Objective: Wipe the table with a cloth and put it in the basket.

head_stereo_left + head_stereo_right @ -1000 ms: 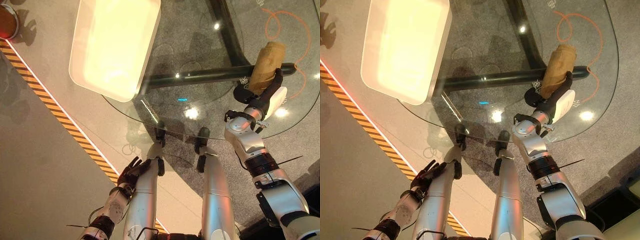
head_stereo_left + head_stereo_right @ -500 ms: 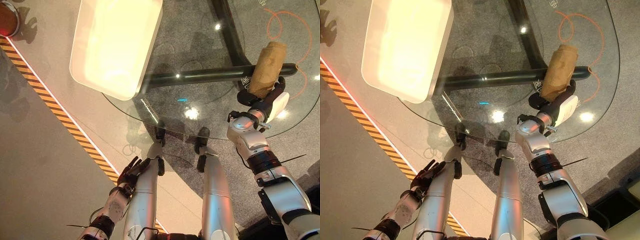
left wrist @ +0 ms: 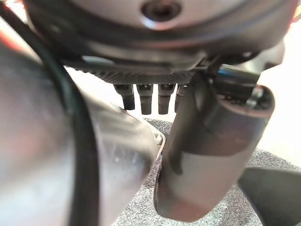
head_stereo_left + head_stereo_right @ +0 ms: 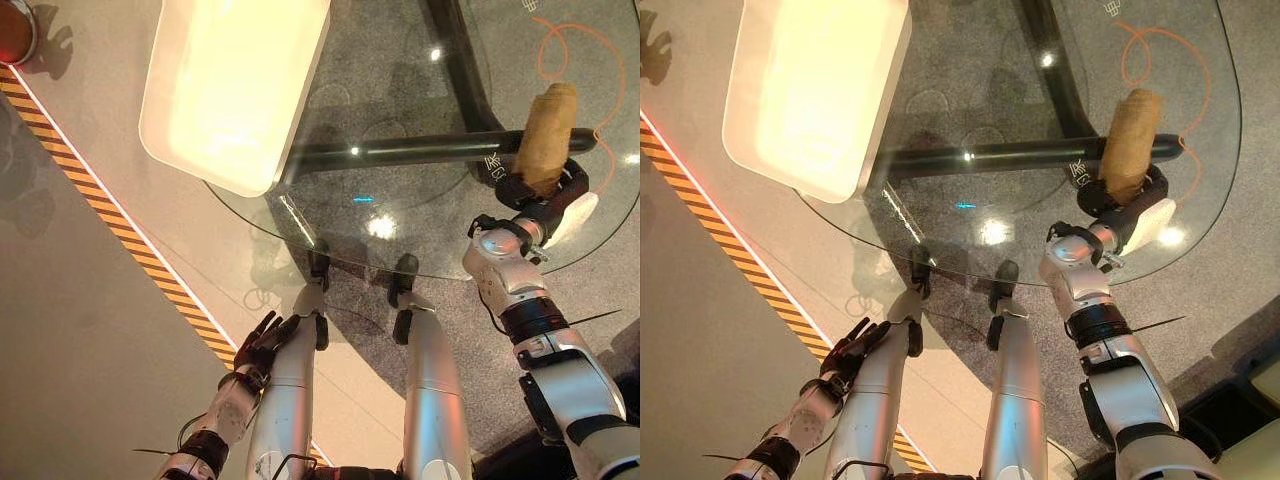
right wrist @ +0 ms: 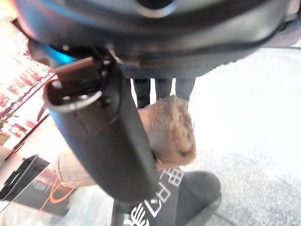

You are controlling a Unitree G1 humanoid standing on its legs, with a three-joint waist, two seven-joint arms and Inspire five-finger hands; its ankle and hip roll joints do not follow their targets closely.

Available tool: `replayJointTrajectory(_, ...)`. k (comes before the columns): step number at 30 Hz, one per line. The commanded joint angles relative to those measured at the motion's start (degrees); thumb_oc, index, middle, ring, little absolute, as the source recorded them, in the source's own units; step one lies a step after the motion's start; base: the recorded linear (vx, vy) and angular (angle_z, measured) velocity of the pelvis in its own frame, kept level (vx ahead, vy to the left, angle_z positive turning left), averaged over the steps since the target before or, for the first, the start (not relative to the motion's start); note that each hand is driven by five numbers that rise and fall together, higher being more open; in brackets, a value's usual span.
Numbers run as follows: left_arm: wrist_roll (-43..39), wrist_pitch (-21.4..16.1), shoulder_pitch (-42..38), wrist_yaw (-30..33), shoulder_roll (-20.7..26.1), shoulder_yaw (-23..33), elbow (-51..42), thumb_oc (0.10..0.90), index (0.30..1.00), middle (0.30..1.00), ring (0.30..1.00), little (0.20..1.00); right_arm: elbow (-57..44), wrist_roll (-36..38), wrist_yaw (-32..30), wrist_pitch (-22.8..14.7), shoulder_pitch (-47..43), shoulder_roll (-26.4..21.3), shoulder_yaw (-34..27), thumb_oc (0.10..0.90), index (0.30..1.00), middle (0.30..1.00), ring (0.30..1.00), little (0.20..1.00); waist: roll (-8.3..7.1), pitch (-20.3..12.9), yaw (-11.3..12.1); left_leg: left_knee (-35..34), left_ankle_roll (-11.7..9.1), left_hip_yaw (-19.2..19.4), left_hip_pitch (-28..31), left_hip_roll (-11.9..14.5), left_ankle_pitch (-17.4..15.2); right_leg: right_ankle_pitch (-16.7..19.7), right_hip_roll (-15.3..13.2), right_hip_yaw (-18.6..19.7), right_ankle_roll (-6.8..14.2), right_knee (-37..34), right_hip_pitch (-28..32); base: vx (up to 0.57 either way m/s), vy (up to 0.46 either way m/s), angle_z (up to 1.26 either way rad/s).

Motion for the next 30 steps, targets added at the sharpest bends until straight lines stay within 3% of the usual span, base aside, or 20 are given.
replayJointTrajectory(1, -1.4, 1.5, 2.5, -0.9, -4.7, -4.6, -1.8, 0.8, 0.9, 0.9, 0.9, 0.9, -1.5, 2.3, 0.7, 1.2, 2.3, -2.1, 0.5, 0.1, 0.3, 0.3, 0.3, 0.2, 2.05, -1.0, 0.6, 10.9, 1.5, 2.2, -1.6, -3.6, -12.0, 8.9, 4.2, -0.7, 0.5, -10.0, -0.5, 0.0, 0.0, 0.0)
replayJointTrajectory(11, -2.5, 0.8, 2.7, -1.3, -5.0, -4.3, -2.1, 0.8, 0.9, 0.9, 0.9, 0.9, -2.4, -1.4, 1.6, 2.6, 2.7, -1.9, 1.6, 0.1, 0.3, 0.3, 0.3, 0.2, 2.19, -1.0, 0.8, 11.1, 1.6, 2.2, -2.0, -3.7, -12.0, 8.6, 4.2, -0.6, 0.5, -9.6, -0.9, 0.0, 0.0, 0.0)
replayJointTrajectory(16, -2.4, 0.4, 3.0, -1.2, -5.0, -4.5, -2.3, 0.8, 0.9, 0.9, 0.9, 0.9, -4.2, -7.5, 1.3, 2.7, 2.8, -2.3, 1.9, 0.1, 0.3, 0.3, 0.3, 0.2, 2.08, -1.0, 0.8, 11.0, 1.7, 1.9, -2.2, -3.9, -12.0, 8.7, 4.2, -0.6, 0.8, -9.8, -1.2, 0.0, 0.0, 0.0)
replayJointTrajectory(22, -2.3, 0.1, 3.7, -1.3, -5.2, -4.5, -3.0, 0.8, 0.9, 0.9, 0.9, 0.9, -12.7, -19.7, 6.6, 9.0, 1.9, -3.4, 3.9, 0.1, 0.3, 0.3, 0.3, 0.2, 1.72, -1.0, 0.7, 11.1, 1.5, 2.1, -2.4, -3.8, -12.1, 8.4, 4.3, -0.7, 1.1, -9.6, -1.4, 0.0, 0.005, 0.0)
replayJointTrajectory(30, -1.1, -0.8, 3.7, -1.6, -5.7, -3.6, -3.5, 0.8, 0.9, 0.9, 0.9, 0.9, -18.6, -24.4, 15.4, 13.3, 2.5, -1.7, 8.6, 0.1, 0.3, 0.3, 0.3, 0.2, 1.7, -1.0, 0.7, 10.4, 1.5, 2.4, -2.7, -3.8, -11.7, 8.5, 4.5, -0.5, 1.1, -10.3, -1.7, 0.0, 0.004, 0.0)
